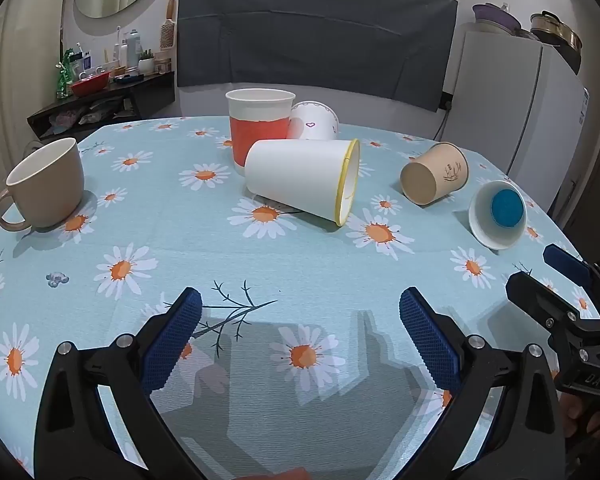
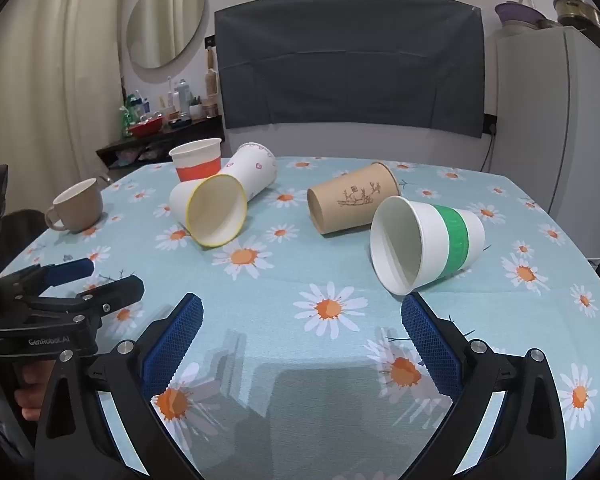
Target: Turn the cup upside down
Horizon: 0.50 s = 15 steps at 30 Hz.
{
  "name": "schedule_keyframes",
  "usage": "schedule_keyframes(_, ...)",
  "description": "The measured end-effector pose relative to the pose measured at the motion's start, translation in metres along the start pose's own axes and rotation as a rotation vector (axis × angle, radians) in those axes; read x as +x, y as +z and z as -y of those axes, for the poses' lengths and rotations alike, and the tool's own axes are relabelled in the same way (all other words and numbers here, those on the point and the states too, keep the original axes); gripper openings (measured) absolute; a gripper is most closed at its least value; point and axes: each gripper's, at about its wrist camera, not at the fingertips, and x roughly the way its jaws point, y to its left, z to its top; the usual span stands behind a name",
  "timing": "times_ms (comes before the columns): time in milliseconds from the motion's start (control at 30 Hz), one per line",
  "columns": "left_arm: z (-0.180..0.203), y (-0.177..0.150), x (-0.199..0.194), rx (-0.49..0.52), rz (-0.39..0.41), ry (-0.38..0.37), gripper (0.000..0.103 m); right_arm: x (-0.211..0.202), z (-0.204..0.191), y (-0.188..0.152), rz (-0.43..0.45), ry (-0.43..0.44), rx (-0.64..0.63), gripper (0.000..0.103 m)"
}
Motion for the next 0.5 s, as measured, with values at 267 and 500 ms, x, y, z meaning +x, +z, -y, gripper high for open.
schedule_keyframes(267, 0.0001, 0.0000, 0.0000, 0.002, 0.000, 0.002, 0.097, -0.0004, 0.0001, -0.0004, 0.004, 0.001, 0.002, 0.095)
schedule_keyframes(500, 0.0001, 0.0000, 0.0000, 0.002, 0.000, 0.002, 0.097, -0.0005, -0.0001, -0.0006, 0.005, 0.002, 0.001, 0.095)
